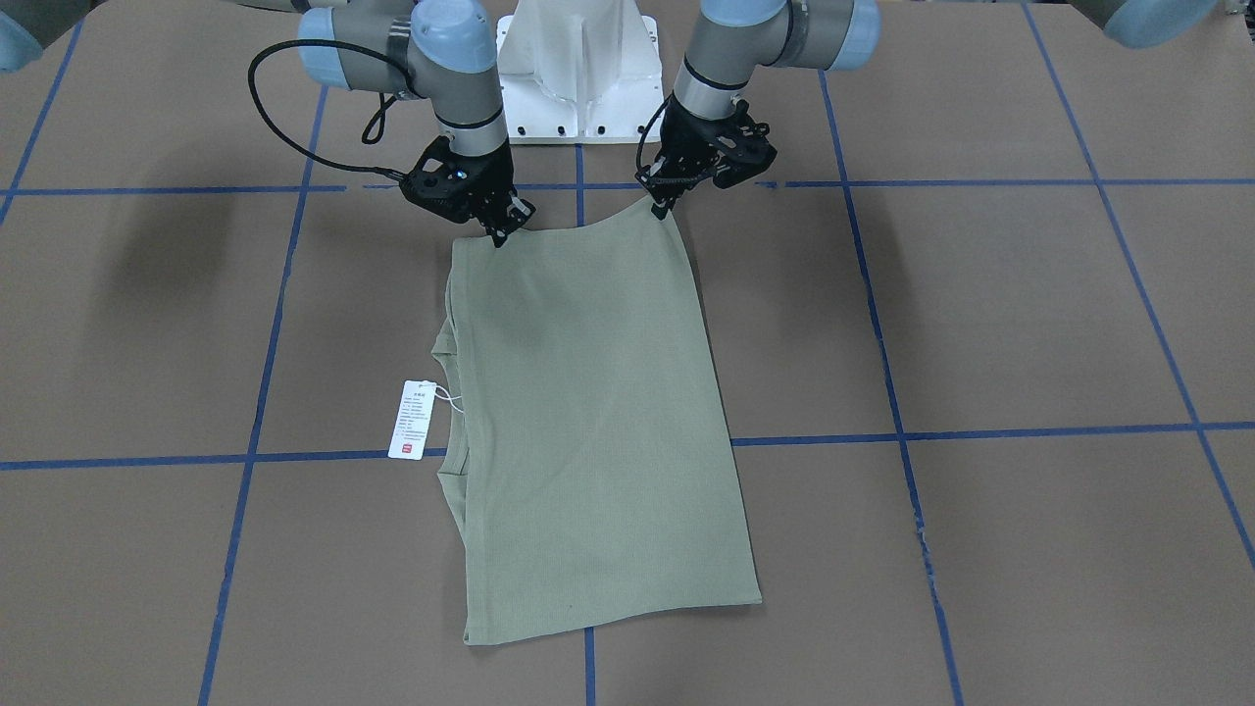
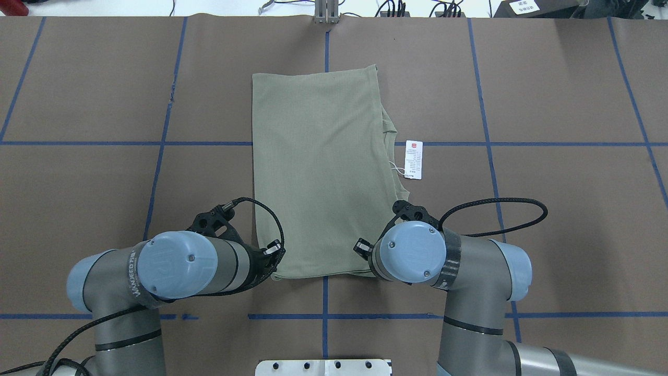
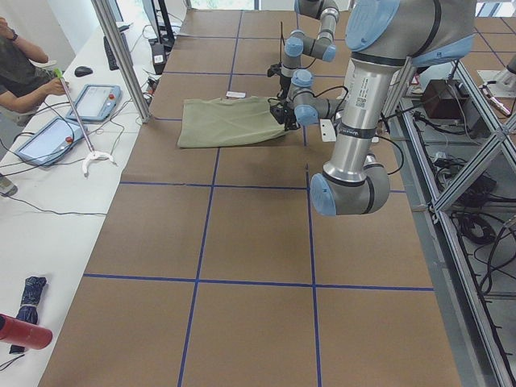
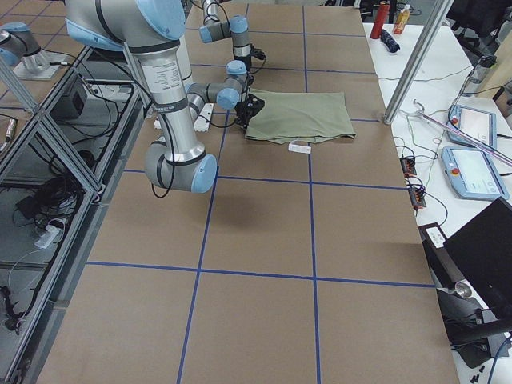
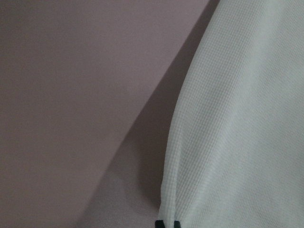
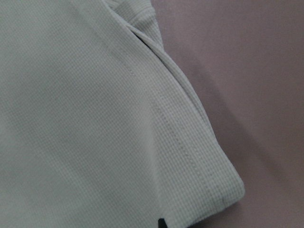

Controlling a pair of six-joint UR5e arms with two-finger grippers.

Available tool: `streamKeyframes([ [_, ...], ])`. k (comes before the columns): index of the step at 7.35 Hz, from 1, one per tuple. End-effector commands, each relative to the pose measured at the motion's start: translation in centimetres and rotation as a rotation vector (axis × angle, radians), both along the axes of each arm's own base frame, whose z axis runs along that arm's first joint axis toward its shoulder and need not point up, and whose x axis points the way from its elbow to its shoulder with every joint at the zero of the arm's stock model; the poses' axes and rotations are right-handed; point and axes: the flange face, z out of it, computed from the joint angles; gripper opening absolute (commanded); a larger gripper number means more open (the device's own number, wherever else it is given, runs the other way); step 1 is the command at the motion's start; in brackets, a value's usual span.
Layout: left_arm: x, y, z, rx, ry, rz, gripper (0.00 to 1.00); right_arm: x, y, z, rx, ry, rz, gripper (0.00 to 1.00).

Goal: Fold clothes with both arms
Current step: 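Grasp the near corners of the shirt with both grippers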

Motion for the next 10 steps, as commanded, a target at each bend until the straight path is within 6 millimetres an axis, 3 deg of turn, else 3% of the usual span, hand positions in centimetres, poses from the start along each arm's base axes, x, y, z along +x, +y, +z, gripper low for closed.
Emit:
streamKeyframes([
  [1,-1.2,2.2,-1.9,0.007,0.022,0.03,0.0,3.5,1.0,-1.8,0.002,-0.063,-0.014,0.0],
  [3,-3.4,5.9,-4.5,0.001,0.002,0.088,0.0,5.6,3.3,-4.4,-0.02,-0.136,-0.078,0.0],
  [5,-5.5,9.4,-6.4,-0.008,-0.013,0.145,0.0,10.4,6.9,-4.4,-0.024,-0.179,-0.137,0.0],
  [6,-6.7,9.6,-7.4,-0.003,0.007,0.145,0.0,10.2,7.0,-4.6,-0.023,-0.184,-0.14,0.0],
  [7,-6.3,9.0,-6.9,0.004,-0.008,0.141,0.0,9.2,6.8,-4.4,-0.01,-0.176,-0.133,0.0],
  [8,-5.6,7.0,-5.9,0.019,-0.042,0.117,0.0,8.6,4.2,-5.2,0.009,-0.18,-0.09,0.0],
  [9,-6.3,4.7,-5.7,0.053,-0.053,0.092,0.0,8.1,1.4,-6.1,0.016,-0.183,-0.046,0.0],
  [10,-6.3,1.6,-5.1,0.076,-0.082,0.064,0.0,7.3,-3.1,-6.8,0.05,-0.165,-0.006,0.0],
])
